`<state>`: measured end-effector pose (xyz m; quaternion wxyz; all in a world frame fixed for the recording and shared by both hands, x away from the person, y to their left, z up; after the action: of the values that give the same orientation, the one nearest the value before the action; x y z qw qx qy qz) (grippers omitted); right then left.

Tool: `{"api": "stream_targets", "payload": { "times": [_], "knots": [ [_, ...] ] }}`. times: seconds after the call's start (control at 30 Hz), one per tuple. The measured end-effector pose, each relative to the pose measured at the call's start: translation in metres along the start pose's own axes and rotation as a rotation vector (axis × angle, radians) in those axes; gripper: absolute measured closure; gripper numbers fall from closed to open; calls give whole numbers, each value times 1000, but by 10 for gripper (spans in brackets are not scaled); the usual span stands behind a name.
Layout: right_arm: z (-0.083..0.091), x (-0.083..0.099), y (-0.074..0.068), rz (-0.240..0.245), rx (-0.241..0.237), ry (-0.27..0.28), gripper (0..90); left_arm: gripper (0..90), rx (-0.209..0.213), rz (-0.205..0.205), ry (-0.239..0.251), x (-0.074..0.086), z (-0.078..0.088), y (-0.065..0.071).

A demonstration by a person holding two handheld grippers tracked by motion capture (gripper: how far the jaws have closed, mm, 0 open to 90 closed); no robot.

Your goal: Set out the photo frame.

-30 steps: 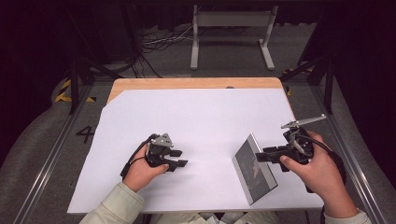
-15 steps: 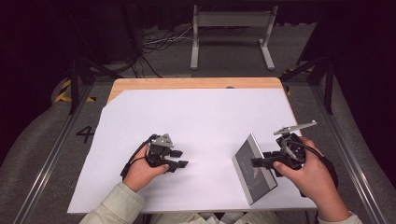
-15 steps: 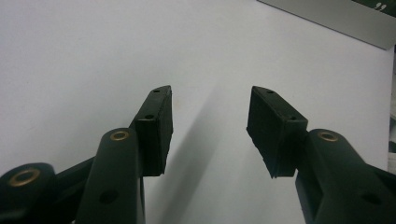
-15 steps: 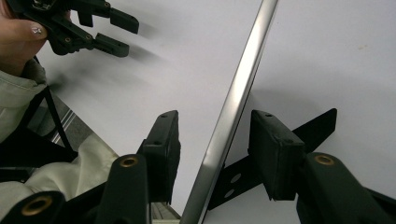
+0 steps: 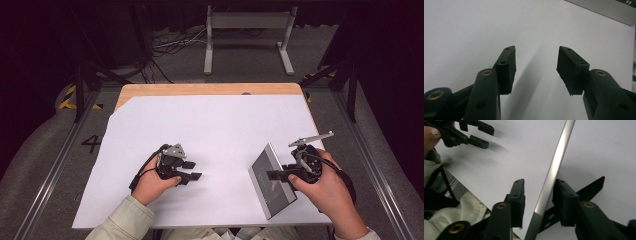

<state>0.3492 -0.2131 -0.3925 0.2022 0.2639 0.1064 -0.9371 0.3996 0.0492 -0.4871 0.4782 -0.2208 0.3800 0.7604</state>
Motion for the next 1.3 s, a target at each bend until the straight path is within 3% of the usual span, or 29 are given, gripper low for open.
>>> {"api": "stream_targets", "payload": {
  "times": [0.1,0.33,0.53,0.7,0.97,1.3],
  "knots": [
    [0,1,1,11,20,-3,680,502,0,1,0,0,0,0],
    [1,0,1,-28,52,-26,727,501,3,2,-1,1,-1,0],
    [4,-2,4,-38,88,-32,827,502,3,0,0,1,-1,-1],
    [4,-5,6,-20,106,-37,835,502,3,4,4,0,0,-1],
    [12,-18,8,16,83,-15,836,496,-8,10,8,1,2,-3],
    [18,-36,12,79,88,-1,837,364,-56,38,47,1,9,-10]
  ]
}}
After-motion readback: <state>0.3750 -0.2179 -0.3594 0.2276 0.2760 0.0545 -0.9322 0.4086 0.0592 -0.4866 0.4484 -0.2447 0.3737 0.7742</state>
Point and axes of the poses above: each handheld gripper's, and its own axes: z roughly backward along the jaws, x roughly out of its underside, y roughly to its right, the point moved 9 cm from there along -z, roughly forward along the jaws, and after that the axes turned 14 degrees about x, right-handed, at the moved point
